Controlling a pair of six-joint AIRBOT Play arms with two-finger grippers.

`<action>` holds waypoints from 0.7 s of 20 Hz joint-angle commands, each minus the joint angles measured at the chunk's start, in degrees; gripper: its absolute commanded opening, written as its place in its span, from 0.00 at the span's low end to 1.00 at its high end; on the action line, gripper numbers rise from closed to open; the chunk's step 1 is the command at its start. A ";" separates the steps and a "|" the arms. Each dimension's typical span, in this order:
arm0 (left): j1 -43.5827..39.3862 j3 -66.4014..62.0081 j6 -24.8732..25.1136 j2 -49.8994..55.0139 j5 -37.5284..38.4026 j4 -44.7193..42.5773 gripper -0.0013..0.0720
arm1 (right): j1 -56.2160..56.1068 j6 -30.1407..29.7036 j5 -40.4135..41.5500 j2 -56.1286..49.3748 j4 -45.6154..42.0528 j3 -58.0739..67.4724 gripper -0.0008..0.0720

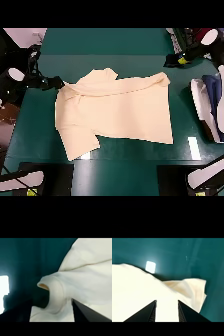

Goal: Fold the shirts.

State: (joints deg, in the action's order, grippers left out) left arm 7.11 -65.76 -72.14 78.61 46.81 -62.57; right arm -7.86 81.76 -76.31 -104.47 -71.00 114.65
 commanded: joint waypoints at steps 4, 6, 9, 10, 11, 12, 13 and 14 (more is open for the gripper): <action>10.75 -5.42 0.74 1.07 26.99 0.13 0.81 | 7.21 -6.38 -16.55 6.36 20.74 -7.48 0.45; 13.97 -0.68 1.16 -0.46 28.39 1.09 0.81 | 8.37 -7.45 -16.61 11.17 21.68 -16.00 0.45; 16.39 10.23 1.95 -5.81 26.64 1.97 0.81 | 9.79 -9.38 -12.81 19.47 21.88 -30.71 0.45; 16.37 14.01 2.10 -7.74 26.12 1.86 0.81 | 10.29 -9.88 -11.10 21.81 21.99 -34.75 0.45; 16.37 17.14 2.08 -9.22 25.35 2.27 0.81 | 10.75 -9.88 -9.55 24.02 21.99 -38.38 0.45; 16.37 19.74 2.05 -10.36 24.17 2.56 0.81 | 10.84 -9.88 -8.33 26.23 21.94 -41.70 0.45; 16.37 21.59 1.97 -10.73 23.67 2.97 0.81 | 10.95 -10.03 -7.41 28.00 21.81 -44.09 0.45; 16.37 23.21 2.01 -10.69 23.67 4.07 0.81 | 10.95 -10.58 -6.49 29.62 21.97 -46.16 0.45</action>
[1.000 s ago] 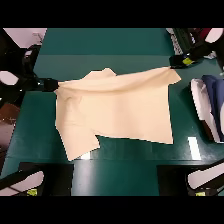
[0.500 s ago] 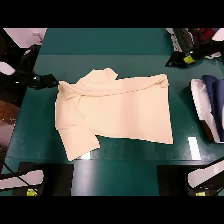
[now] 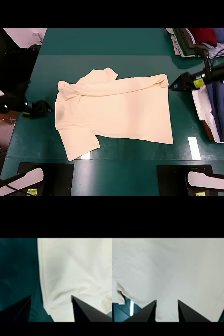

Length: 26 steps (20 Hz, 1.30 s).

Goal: Fold the shirts.

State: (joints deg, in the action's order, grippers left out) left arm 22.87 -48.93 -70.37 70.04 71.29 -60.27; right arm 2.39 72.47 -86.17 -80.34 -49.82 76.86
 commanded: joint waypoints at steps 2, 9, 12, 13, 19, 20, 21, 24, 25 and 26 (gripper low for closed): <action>0.61 8.55 0.28 -2.12 -2.05 2.49 0.81 | 0.70 -1.62 4.63 8.24 0.74 -11.58 0.45; 0.44 11.56 1.40 -2.08 -4.31 6.23 0.67 | 0.70 -1.60 5.22 13.51 0.55 -14.82 0.45; 0.44 12.55 1.40 -2.05 -4.59 6.91 0.67 | 0.70 -1.60 6.34 15.54 0.37 -16.35 0.45; 0.44 12.81 1.38 -2.08 -4.92 6.95 0.67 | 0.70 -1.60 6.29 15.72 0.26 -16.35 0.45; 0.44 11.67 3.30 -2.36 -5.05 10.71 0.06 | 1.75 -1.53 3.32 15.78 0.02 -16.57 0.45; 0.44 10.45 3.30 -2.86 -4.76 10.47 0.06 | 3.17 -1.33 1.33 16.02 0.02 -17.68 0.45; 0.44 9.01 3.28 -3.93 -4.70 10.32 0.06 | 4.96 -1.31 -0.24 16.61 -0.37 -19.91 0.45; 0.44 5.95 3.32 -7.39 -4.63 10.34 0.06 | 11.28 0.61 -0.59 19.67 -10.36 -30.71 0.45; 0.44 5.40 3.32 -7.96 -4.66 10.40 0.06 | 13.25 0.59 -0.50 20.46 -12.63 -34.34 0.64; 0.44 5.14 3.32 -8.35 -4.68 10.43 0.06 | 15.39 0.57 -0.31 20.85 -13.22 -37.94 0.88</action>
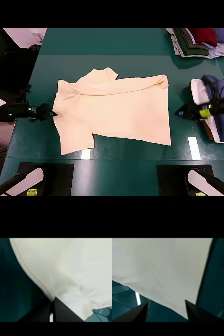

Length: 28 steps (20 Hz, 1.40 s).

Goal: Fold the shirts.

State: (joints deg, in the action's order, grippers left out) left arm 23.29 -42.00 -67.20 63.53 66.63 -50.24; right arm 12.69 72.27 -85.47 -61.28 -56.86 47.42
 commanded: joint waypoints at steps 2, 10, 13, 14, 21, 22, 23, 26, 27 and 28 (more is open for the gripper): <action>0.02 -1.79 0.15 -1.86 0.00 0.72 0.06 | 8.33 0.79 -0.66 1.27 -5.53 -14.01 0.79; 0.02 -1.79 0.15 -1.88 0.04 0.76 0.06 | -0.44 0.81 8.66 -2.21 0.33 -22.43 0.63; 0.02 -1.79 0.15 -1.88 0.04 0.72 0.06 | -4.17 1.84 10.75 -2.21 0.24 -20.22 0.53; 0.02 -1.79 0.15 -1.88 0.11 0.74 0.06 | -4.96 1.84 10.75 -2.21 0.24 -19.32 0.34; 0.02 -7.67 -0.76 -6.27 0.55 1.27 0.06 | -12.50 1.95 10.01 0.33 0.26 -6.78 0.02; 0.02 -11.61 -1.77 -8.17 1.07 1.27 0.06 | -13.11 2.73 10.14 1.77 0.22 -2.51 0.02; 0.02 -15.96 -2.23 -9.62 1.60 1.53 0.06 | -13.33 3.87 10.40 3.45 0.20 2.84 0.02; 0.02 -31.89 -3.34 -13.29 1.88 4.07 0.06 | -13.29 4.94 13.79 7.96 -0.11 20.35 0.02; 0.02 -37.33 -3.34 -13.97 1.86 5.55 0.06 | -13.27 5.25 15.47 9.09 -0.31 26.73 0.02; 0.02 -43.69 -3.34 -14.03 2.21 7.48 0.06 | -13.29 5.29 17.07 9.88 -0.33 33.03 0.02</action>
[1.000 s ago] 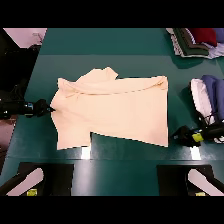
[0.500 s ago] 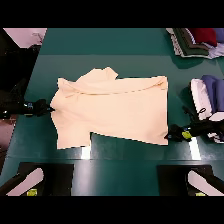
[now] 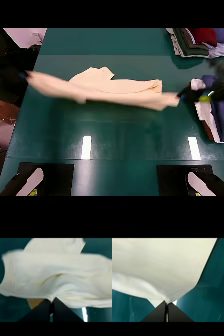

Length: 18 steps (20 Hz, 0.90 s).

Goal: Fold the shirts.

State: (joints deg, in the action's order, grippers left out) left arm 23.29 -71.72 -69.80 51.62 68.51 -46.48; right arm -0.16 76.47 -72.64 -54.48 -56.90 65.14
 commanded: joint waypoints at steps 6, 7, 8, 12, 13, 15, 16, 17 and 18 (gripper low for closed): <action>0.02 -47.76 -2.01 -2.10 -2.21 7.74 0.06 | -0.44 2.29 5.16 4.42 -8.72 44.15 0.02; 0.02 -51.49 -2.89 -2.12 -3.06 7.76 0.06 | -0.44 3.21 3.52 4.39 -11.19 47.67 0.02; 0.02 -55.08 -3.58 -2.32 -3.37 7.82 0.06 | -0.44 3.96 1.73 4.39 -13.73 50.56 0.02; 0.02 -61.29 -5.88 -2.99 -2.73 8.35 0.06 | -0.44 5.44 -3.93 4.39 -20.41 56.08 0.02; 0.02 -61.20 -5.99 -2.99 -1.86 8.28 0.06 | -0.44 6.49 -4.22 4.46 -21.24 55.17 0.02; 0.02 -56.89 -7.26 -2.99 0.35 8.00 0.06 | -0.44 6.49 -4.76 4.15 -21.18 51.25 0.02; 0.02 -52.41 -7.39 -2.99 1.11 8.09 0.06 | -0.46 6.49 -5.70 2.84 -21.05 48.89 0.02; 0.02 -47.23 -7.37 -2.99 1.51 8.13 0.06 | -0.50 6.49 -7.30 0.74 -21.11 47.12 0.02; 0.02 -41.16 -7.32 -2.91 1.95 7.93 0.06 | -0.50 6.47 -9.40 -1.99 -21.16 45.42 0.02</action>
State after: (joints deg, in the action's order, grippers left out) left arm 23.29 -122.21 -76.34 48.69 68.53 -38.35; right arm -0.60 82.39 -77.71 -52.64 -76.60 114.15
